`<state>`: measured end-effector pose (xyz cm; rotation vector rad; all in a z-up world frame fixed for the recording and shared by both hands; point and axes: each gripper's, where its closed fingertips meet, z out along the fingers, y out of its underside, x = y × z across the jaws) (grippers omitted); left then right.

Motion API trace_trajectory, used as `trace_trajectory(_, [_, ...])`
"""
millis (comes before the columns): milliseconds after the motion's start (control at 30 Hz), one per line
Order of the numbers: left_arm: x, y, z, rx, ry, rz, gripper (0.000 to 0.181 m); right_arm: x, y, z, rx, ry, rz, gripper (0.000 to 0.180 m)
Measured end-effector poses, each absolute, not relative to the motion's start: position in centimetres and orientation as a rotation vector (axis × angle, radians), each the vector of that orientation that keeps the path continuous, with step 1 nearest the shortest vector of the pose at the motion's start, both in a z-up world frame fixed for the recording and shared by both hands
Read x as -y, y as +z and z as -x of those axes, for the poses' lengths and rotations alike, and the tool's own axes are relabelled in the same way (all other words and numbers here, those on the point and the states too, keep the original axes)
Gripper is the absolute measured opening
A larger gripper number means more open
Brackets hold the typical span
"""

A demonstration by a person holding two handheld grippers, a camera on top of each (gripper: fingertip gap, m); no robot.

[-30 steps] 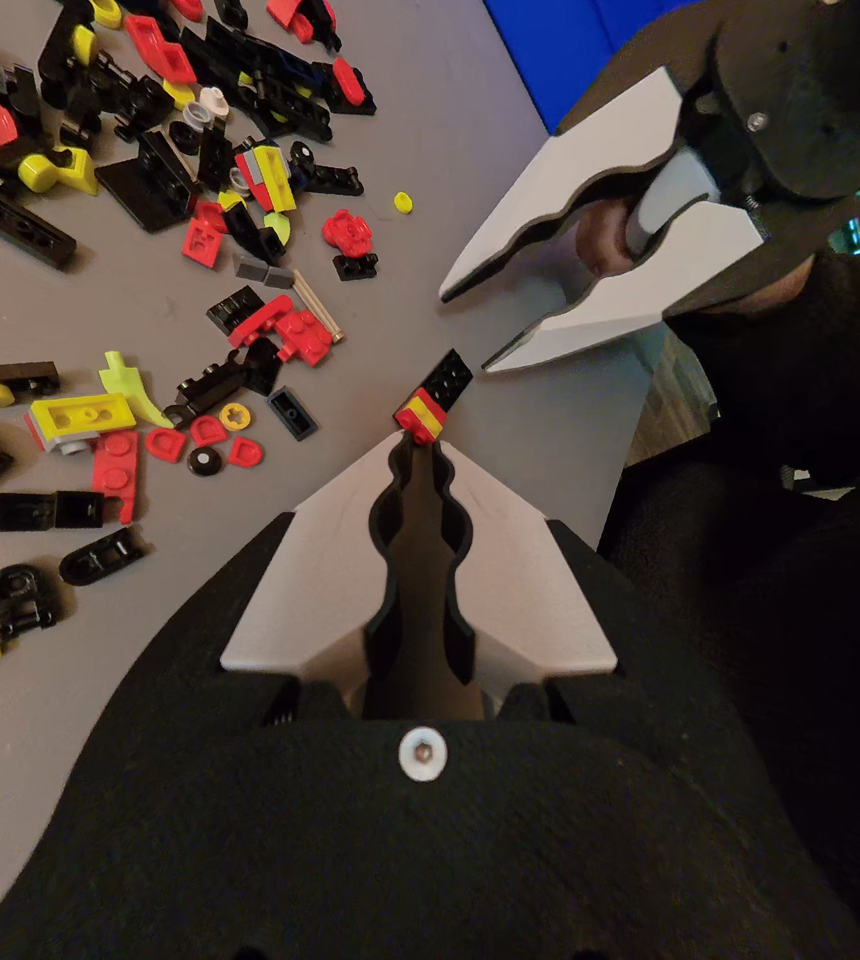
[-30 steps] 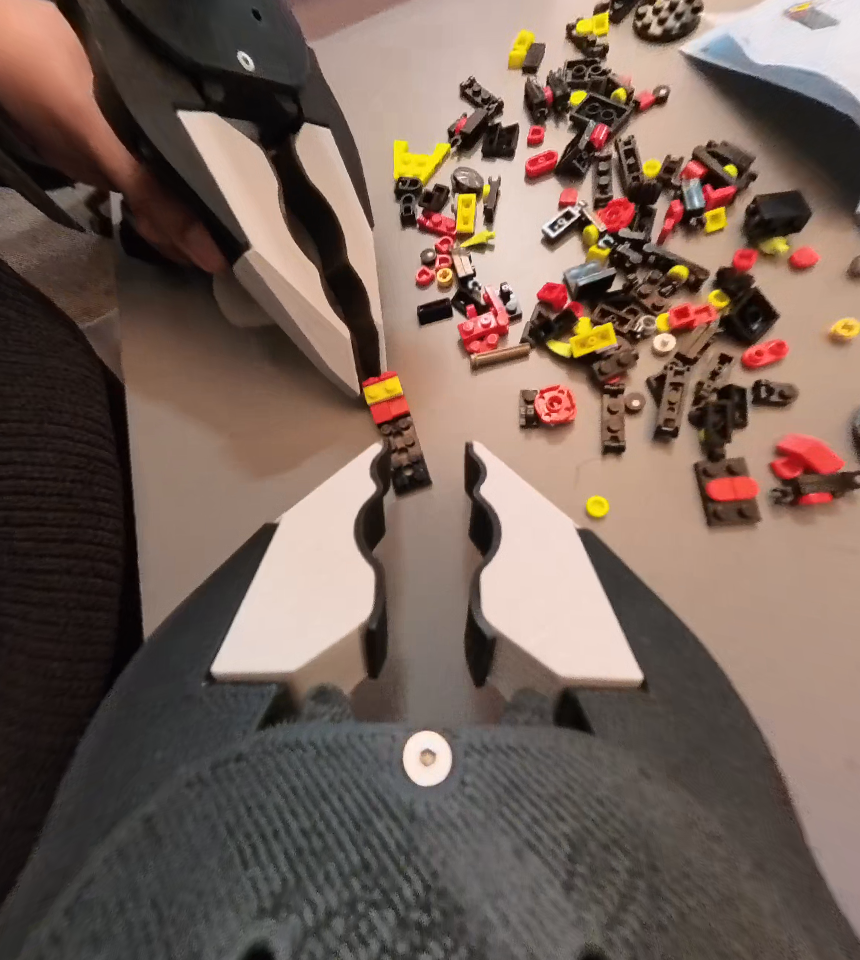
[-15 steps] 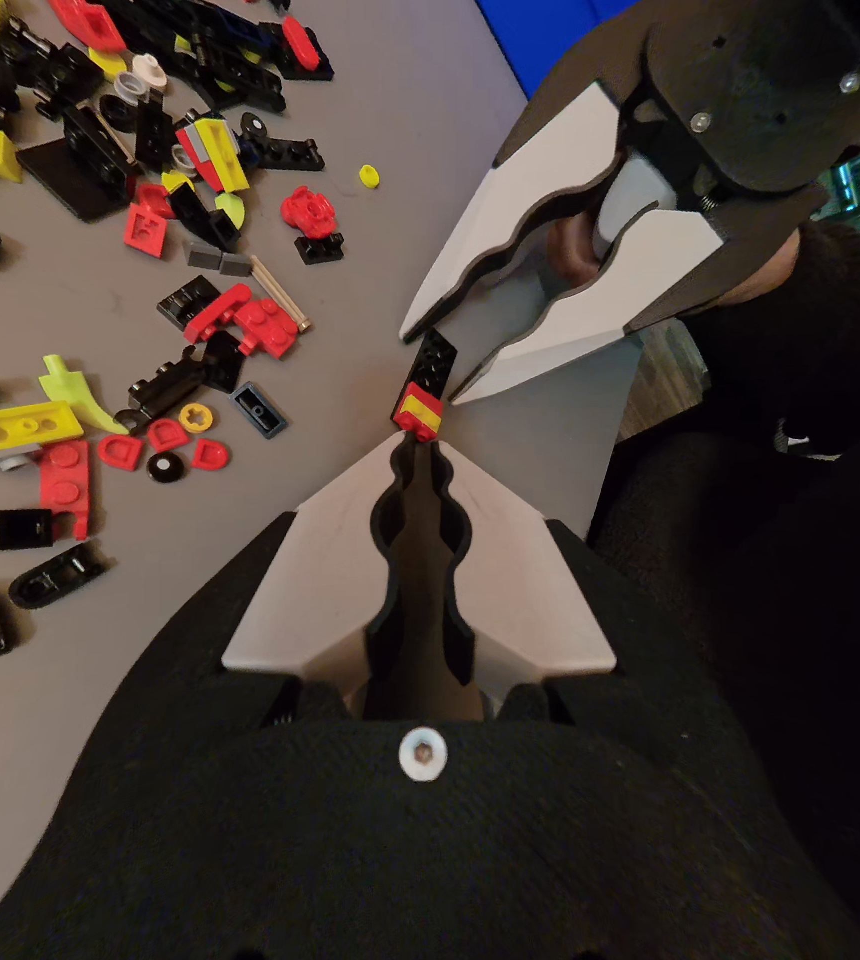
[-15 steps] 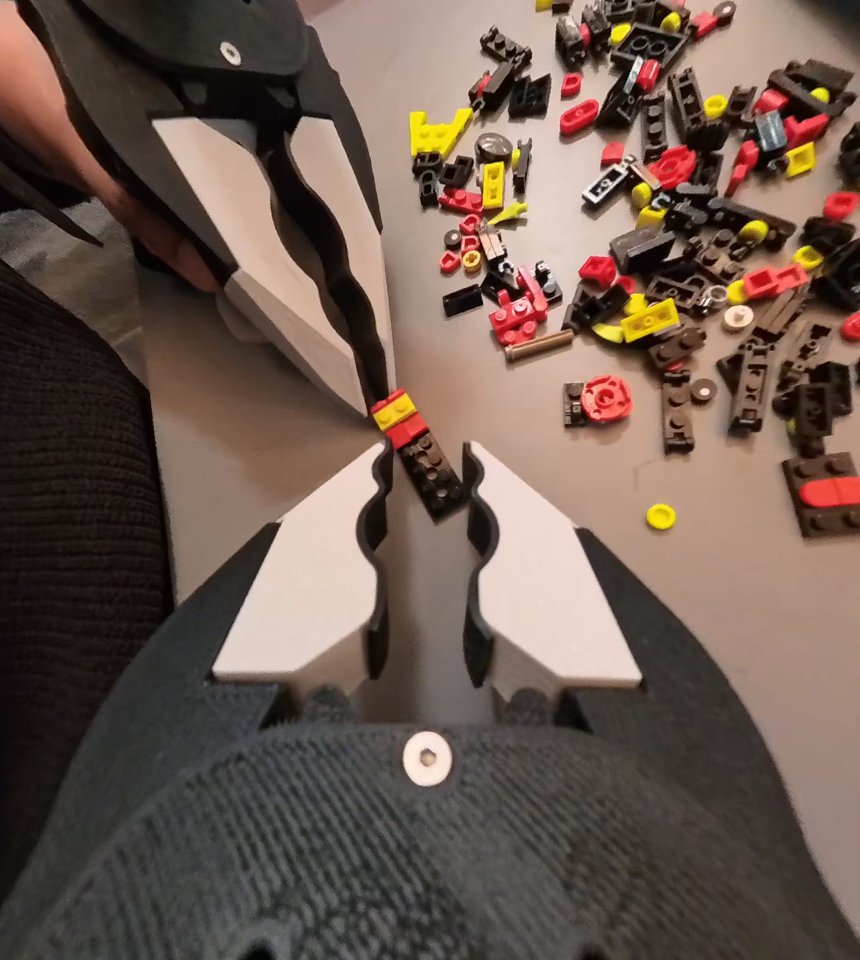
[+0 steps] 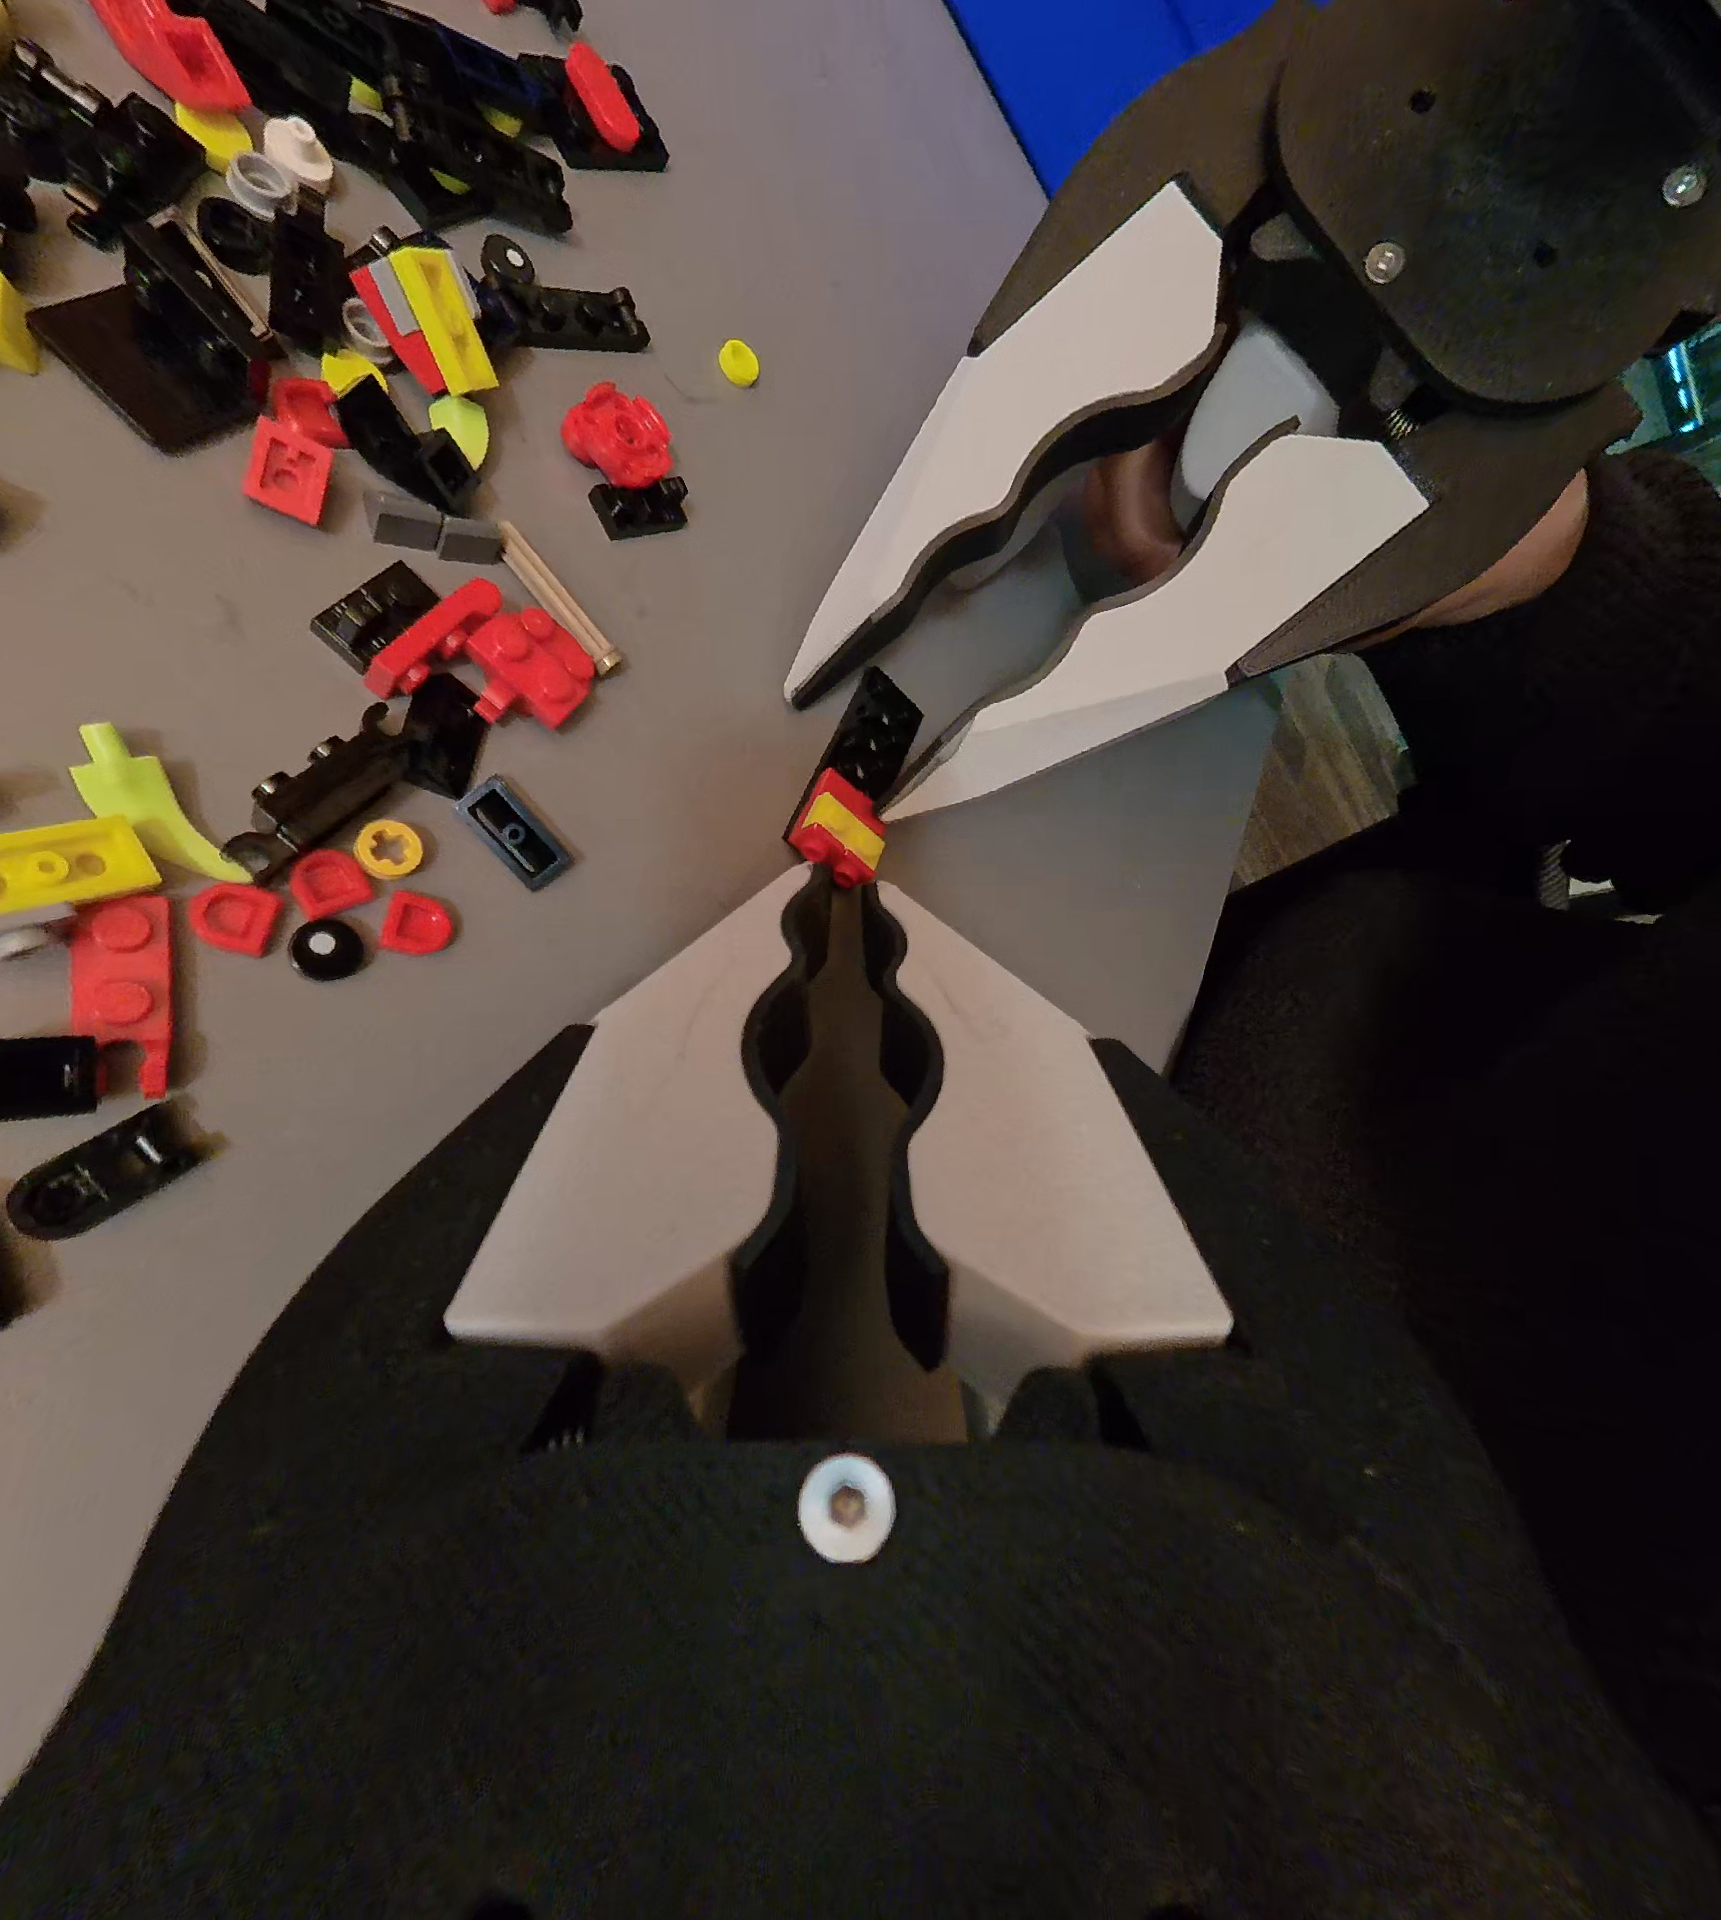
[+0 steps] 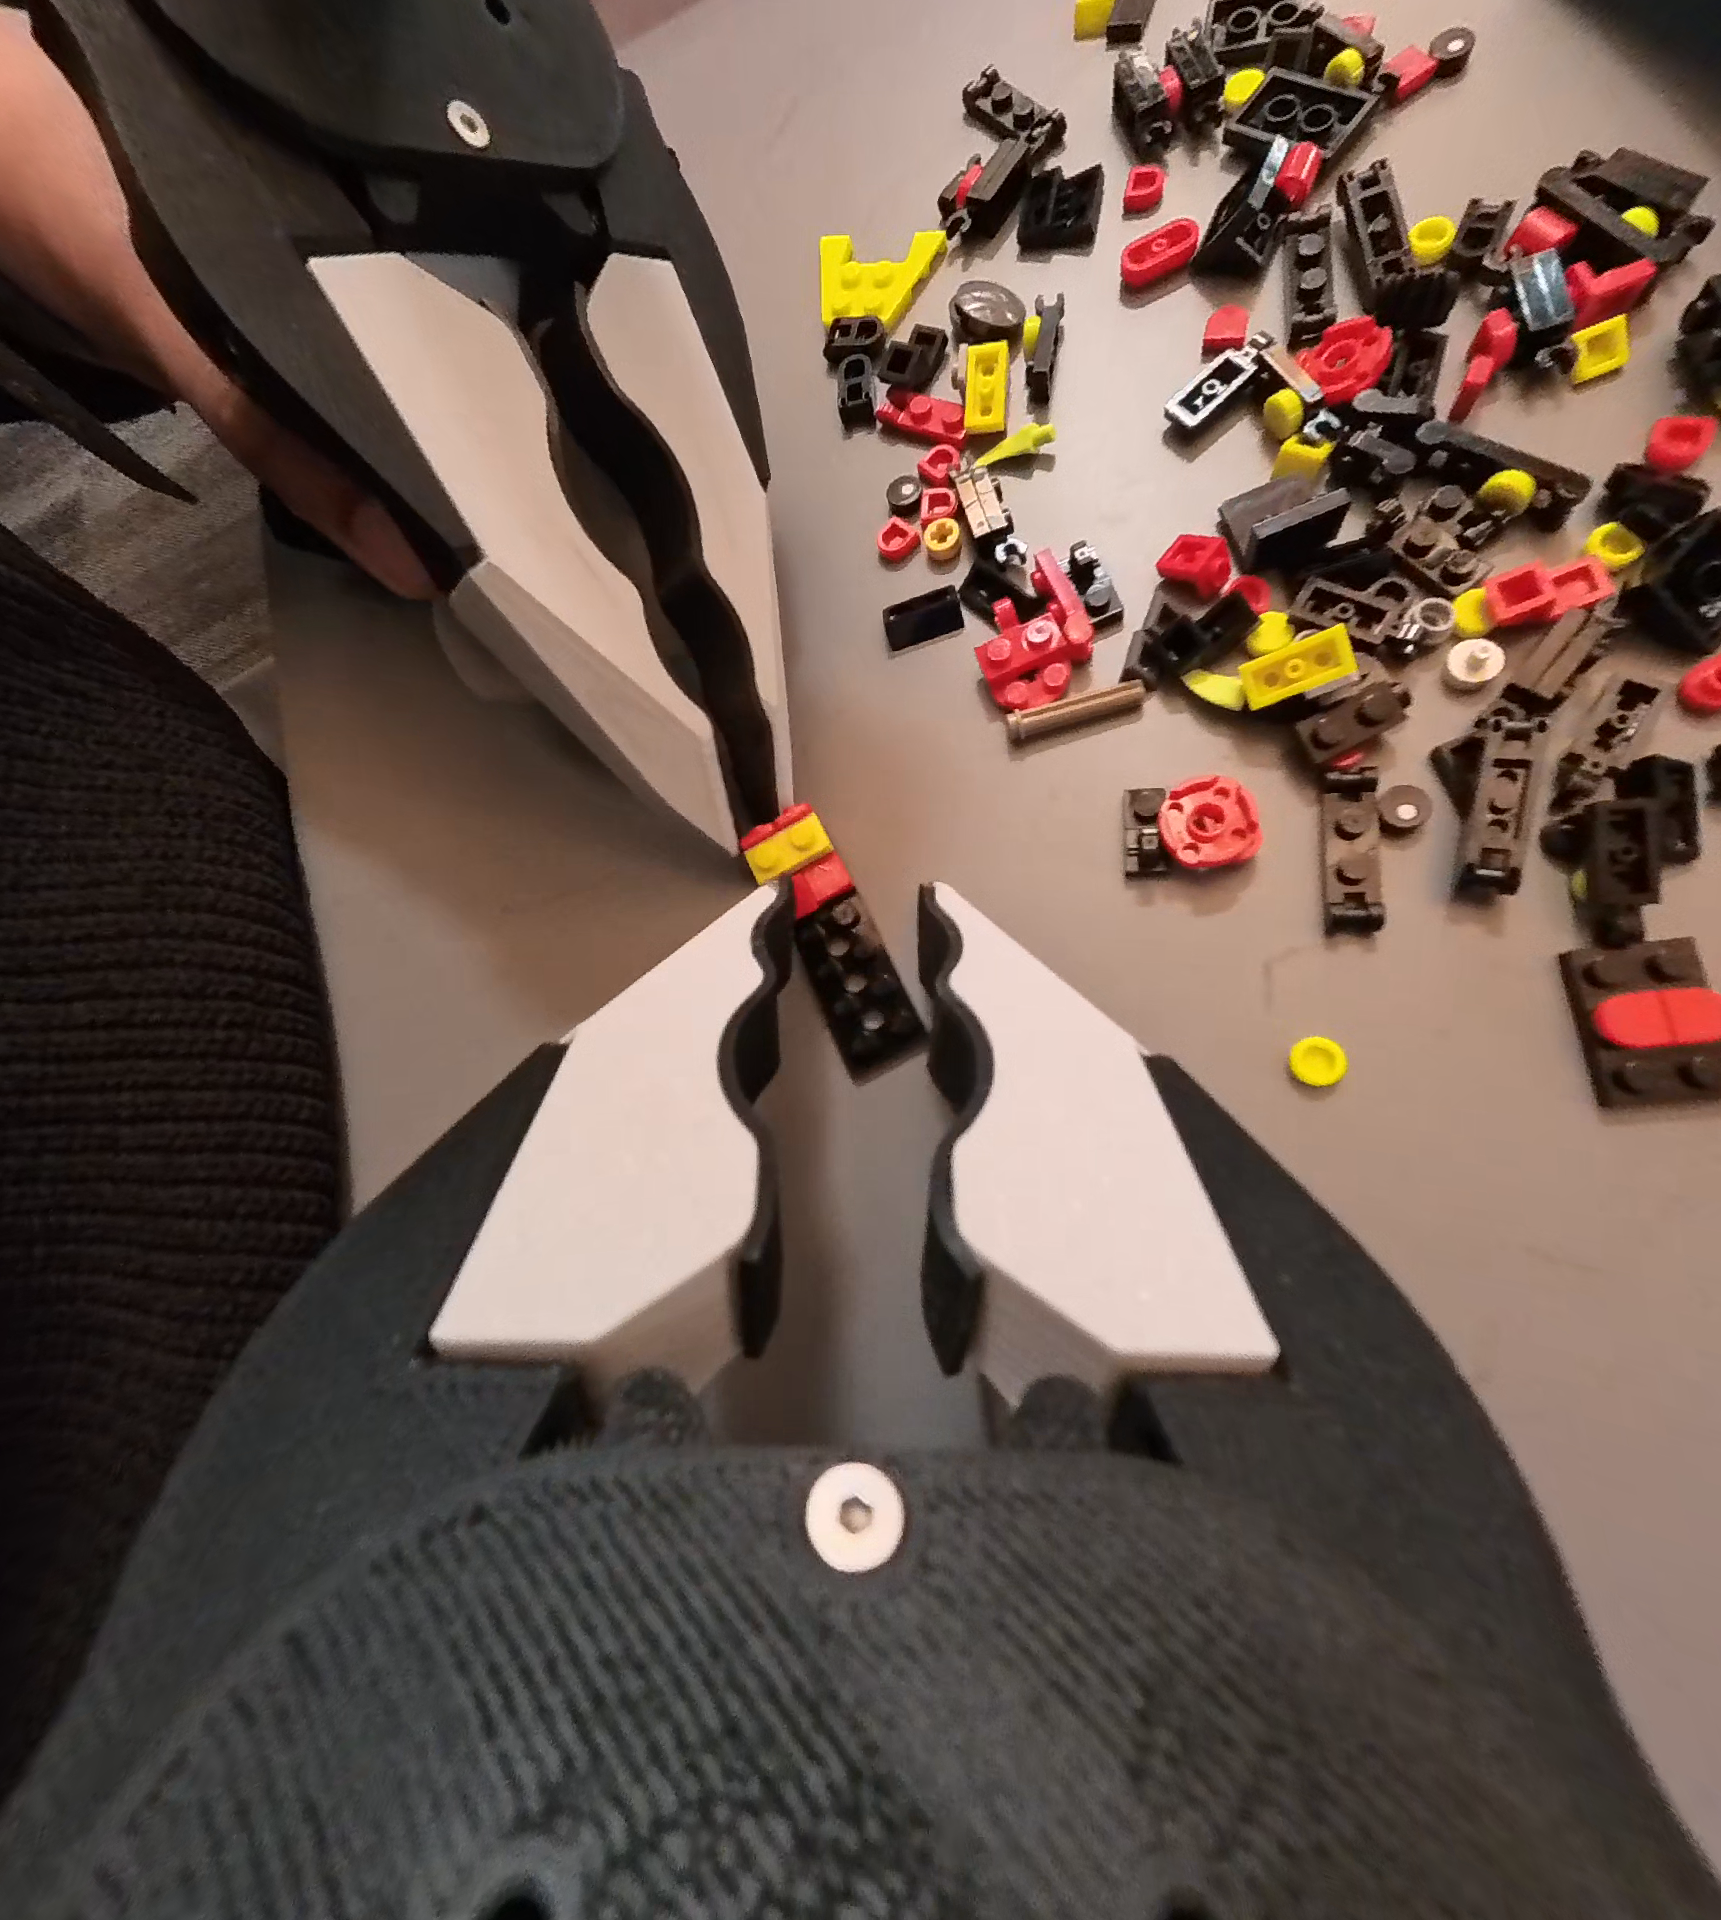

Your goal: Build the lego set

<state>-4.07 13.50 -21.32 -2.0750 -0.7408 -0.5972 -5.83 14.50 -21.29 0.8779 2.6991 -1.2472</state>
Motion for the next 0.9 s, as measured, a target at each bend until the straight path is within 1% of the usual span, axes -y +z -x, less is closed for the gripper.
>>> trace_trajectory(200, [-13.54,-21.33,4.15,0.749,-0.596,2.073,0.003,-14.38,-21.32,5.69,-2.719,-1.235,-0.863,0.022])
trace_trajectory(400, [-13.58,-21.34,4.2,0.75,-0.589,2.072,0.002,-14.1,-21.3,5.3,-2.705,-1.236,-0.841,0.015])
trace_trajectory(567, [-13.61,-21.37,4.23,0.741,-0.568,2.081,0.002,-13.88,-21.4,5.09,-2.692,-1.219,-0.838,0.016])
trace_trajectory(900, [-13.64,-21.42,4.27,0.735,-0.555,2.088,0.002,-13.95,-21.37,5.12,-2.595,-1.223,-0.872,0.012])
